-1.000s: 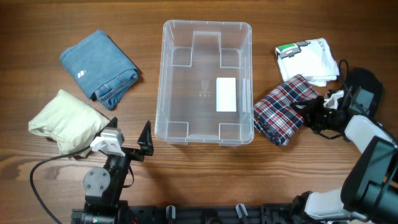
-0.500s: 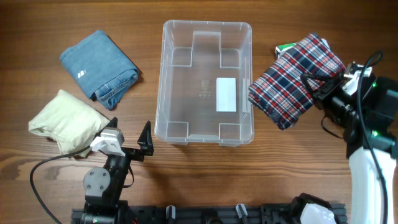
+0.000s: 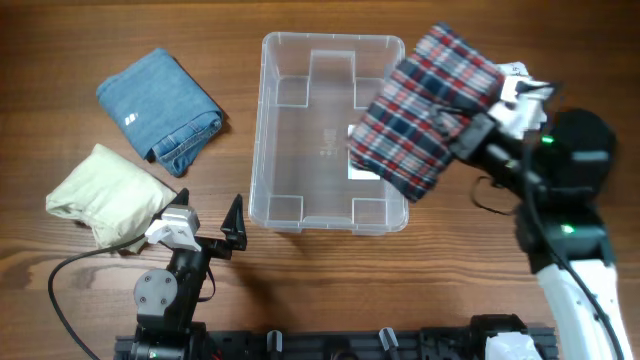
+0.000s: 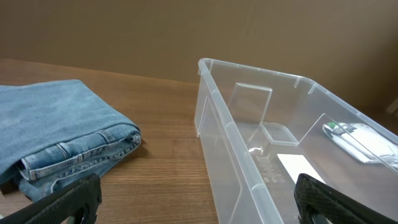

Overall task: Pack container
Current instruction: 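Lift the plaid shirt with the right gripper and lower it into the bin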

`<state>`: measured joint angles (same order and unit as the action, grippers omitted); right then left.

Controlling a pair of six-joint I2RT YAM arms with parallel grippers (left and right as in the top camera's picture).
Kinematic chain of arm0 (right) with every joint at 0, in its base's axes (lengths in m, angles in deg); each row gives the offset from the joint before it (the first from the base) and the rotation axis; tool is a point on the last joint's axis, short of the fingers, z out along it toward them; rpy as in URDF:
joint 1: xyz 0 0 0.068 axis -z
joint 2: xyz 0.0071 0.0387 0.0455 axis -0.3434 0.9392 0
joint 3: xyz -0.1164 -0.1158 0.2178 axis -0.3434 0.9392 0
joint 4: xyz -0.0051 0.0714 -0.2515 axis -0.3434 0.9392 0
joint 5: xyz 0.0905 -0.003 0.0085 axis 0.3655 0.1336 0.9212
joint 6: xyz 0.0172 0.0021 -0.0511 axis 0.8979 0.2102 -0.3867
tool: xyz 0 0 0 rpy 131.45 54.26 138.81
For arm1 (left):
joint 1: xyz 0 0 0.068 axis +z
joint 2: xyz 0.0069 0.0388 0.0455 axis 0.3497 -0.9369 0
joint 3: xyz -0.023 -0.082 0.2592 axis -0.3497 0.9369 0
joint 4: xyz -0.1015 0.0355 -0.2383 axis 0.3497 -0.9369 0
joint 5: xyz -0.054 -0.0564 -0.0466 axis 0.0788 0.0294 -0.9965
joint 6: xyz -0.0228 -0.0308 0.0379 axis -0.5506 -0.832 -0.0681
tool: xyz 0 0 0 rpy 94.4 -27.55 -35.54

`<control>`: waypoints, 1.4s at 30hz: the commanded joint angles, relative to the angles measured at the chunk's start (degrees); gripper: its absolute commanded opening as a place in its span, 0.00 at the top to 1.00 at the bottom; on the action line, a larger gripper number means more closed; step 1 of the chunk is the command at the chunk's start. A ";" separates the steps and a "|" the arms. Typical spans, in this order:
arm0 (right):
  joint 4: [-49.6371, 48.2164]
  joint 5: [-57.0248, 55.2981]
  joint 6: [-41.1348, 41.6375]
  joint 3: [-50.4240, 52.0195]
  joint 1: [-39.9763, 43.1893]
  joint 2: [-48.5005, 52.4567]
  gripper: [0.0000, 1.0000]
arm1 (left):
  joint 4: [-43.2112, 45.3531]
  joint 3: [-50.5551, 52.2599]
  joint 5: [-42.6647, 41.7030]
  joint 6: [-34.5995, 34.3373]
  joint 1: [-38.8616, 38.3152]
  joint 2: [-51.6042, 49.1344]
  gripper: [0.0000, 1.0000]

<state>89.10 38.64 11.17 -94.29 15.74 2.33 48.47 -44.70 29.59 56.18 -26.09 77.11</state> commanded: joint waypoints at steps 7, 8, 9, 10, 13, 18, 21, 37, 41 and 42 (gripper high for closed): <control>8.48 -21.73 -7.69 -23.82 -18.56 21.44 0.96 | 0.15 0.48 -0.46 0.94 -0.26 0.04 0.00; 10.58 -22.49 -8.26 -26.99 -19.04 23.54 0.96 | 0.15 0.48 -0.46 0.94 -0.26 0.04 0.00; 12.22 -22.84 -8.96 -30.08 -19.43 25.75 0.96 | 0.15 0.48 -0.46 0.94 -0.26 0.04 0.00; 13.60 -22.91 -9.27 -32.79 -19.89 27.78 0.96 | 0.15 0.46 -0.46 0.94 -0.26 0.04 0.00; 16.65 -23.58 -9.22 -39.95 -20.63 33.83 0.96 | 0.15 0.48 -0.46 0.94 -0.26 0.04 0.00; 18.03 -23.47 -8.57 -43.01 -21.66 40.28 0.96 | 0.15 0.46 -0.46 0.94 -0.26 0.04 0.00; 17.92 -23.61 -8.81 -43.01 -22.40 43.71 0.96 | 0.15 0.48 -0.46 0.94 -0.26 0.04 0.00; 15.26 -33.75 -8.50 -43.01 -28.09 54.60 0.96 | 0.15 0.48 -0.46 0.94 -0.26 0.04 0.00; 14.60 -33.68 -7.69 -43.01 -28.06 57.05 0.96 | 0.15 0.48 -0.46 0.94 -0.26 0.04 0.00; 14.47 -33.53 -7.72 -43.01 -28.06 57.20 0.96 | 0.15 0.48 -0.46 0.94 -0.26 0.04 0.00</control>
<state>104.90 6.08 3.17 -135.67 -12.36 58.87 48.47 -44.70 29.59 56.18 -26.09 77.11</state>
